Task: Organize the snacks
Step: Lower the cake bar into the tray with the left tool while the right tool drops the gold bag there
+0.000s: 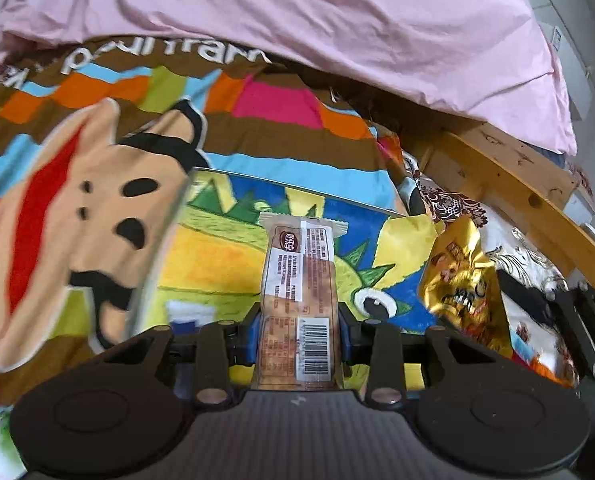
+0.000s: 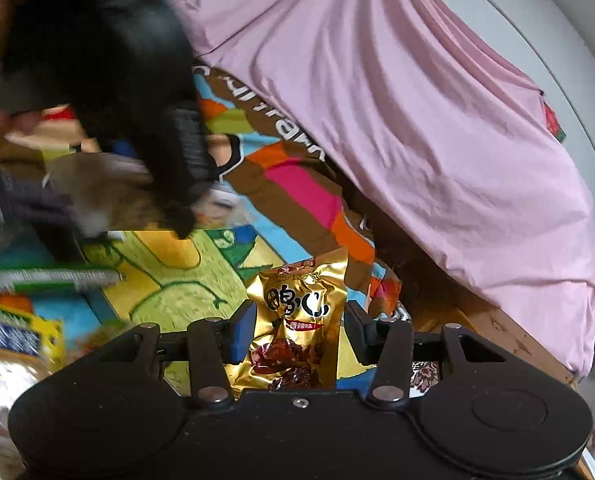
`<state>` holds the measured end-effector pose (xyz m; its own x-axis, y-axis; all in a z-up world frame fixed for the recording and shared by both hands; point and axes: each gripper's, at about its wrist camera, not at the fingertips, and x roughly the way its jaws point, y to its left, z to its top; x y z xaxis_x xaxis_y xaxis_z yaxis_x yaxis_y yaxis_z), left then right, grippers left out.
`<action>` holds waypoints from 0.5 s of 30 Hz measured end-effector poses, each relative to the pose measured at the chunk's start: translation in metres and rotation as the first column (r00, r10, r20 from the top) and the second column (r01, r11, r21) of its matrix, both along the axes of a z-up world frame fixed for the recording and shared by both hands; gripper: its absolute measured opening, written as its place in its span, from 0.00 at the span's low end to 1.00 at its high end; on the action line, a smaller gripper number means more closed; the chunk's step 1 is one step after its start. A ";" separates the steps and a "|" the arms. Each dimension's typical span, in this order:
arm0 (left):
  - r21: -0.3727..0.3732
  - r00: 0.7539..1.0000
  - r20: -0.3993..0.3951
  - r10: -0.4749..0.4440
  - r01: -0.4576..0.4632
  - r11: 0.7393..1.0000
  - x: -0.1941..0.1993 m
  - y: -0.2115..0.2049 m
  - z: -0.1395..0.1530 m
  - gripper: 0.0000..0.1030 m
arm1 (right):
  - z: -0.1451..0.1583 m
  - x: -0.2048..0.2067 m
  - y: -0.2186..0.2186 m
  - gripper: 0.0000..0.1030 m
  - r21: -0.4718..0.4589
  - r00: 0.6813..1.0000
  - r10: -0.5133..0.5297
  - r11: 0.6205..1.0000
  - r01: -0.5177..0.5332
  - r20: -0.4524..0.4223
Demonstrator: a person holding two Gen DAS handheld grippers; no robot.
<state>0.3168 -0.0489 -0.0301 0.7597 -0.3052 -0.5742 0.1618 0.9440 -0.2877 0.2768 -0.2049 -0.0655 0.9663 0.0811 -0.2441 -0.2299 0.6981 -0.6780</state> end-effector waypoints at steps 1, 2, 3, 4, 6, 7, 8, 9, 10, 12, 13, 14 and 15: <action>0.003 1.000 -0.006 -0.001 0.001 1.000 0.008 -0.006 -0.002 0.38 | -0.005 0.005 -0.001 0.48 -0.011 1.000 -0.001 1.000 0.001 -0.006; 0.003 1.000 -0.011 0.001 -0.001 1.000 0.016 -0.012 -0.004 0.38 | -0.010 0.011 -0.003 0.48 -0.018 1.000 -0.006 1.000 0.006 -0.011; 0.001 1.000 -0.015 0.004 -0.004 1.000 0.023 -0.016 -0.005 0.38 | -0.014 0.017 -0.005 0.48 -0.018 1.000 -0.014 1.000 0.014 -0.022; 0.000 1.000 -0.023 0.007 -0.007 1.000 0.031 -0.021 -0.008 0.38 | -0.017 0.023 -0.009 0.48 -0.010 0.999 -0.028 1.000 0.028 -0.039; 0.008 0.999 -0.046 0.020 -0.020 1.000 0.045 -0.029 -0.015 0.38 | -0.023 0.034 -0.015 0.48 0.018 0.996 -0.060 0.998 0.061 -0.073; 0.013 0.998 -0.057 0.025 -0.024 1.000 0.051 -0.032 -0.018 0.38 | -0.026 0.040 -0.019 0.48 0.034 0.993 -0.078 0.996 0.081 -0.093; 0.020 0.997 -0.071 0.029 -0.028 0.999 0.057 -0.035 -0.022 0.38 | -0.029 0.043 -0.022 0.48 0.048 0.990 -0.093 0.994 0.098 -0.109; 0.028 0.996 -0.084 0.034 -0.032 0.999 0.063 -0.039 -0.026 0.38 | -0.031 0.047 -0.025 0.48 0.064 0.986 -0.106 0.991 0.115 -0.128; 0.038 0.995 -0.096 0.039 -0.036 0.999 0.068 -0.042 -0.030 0.38 | -0.032 0.052 -0.029 0.49 0.085 0.982 -0.117 0.988 0.130 -0.150; 0.051 0.992 -0.119 0.051 -0.045 0.998 0.077 -0.049 -0.038 0.38 | -0.034 0.056 -0.033 0.49 0.116 0.976 -0.129 0.982 0.151 -0.177; 0.055 0.990 -0.128 0.055 -0.049 0.997 0.082 -0.051 -0.041 0.38 | -0.035 0.059 -0.034 0.49 0.130 0.973 -0.134 0.979 0.159 -0.187; 0.061 0.989 -0.136 0.059 -0.051 0.997 0.085 -0.054 -0.044 0.38 | -0.035 0.060 -0.035 0.49 0.142 0.971 -0.138 0.976 0.167 -0.195; 0.071 0.988 -0.143 0.063 -0.053 0.996 0.087 -0.057 -0.047 0.38 | -0.035 0.062 -0.035 0.49 0.150 0.969 -0.141 0.973 0.173 -0.204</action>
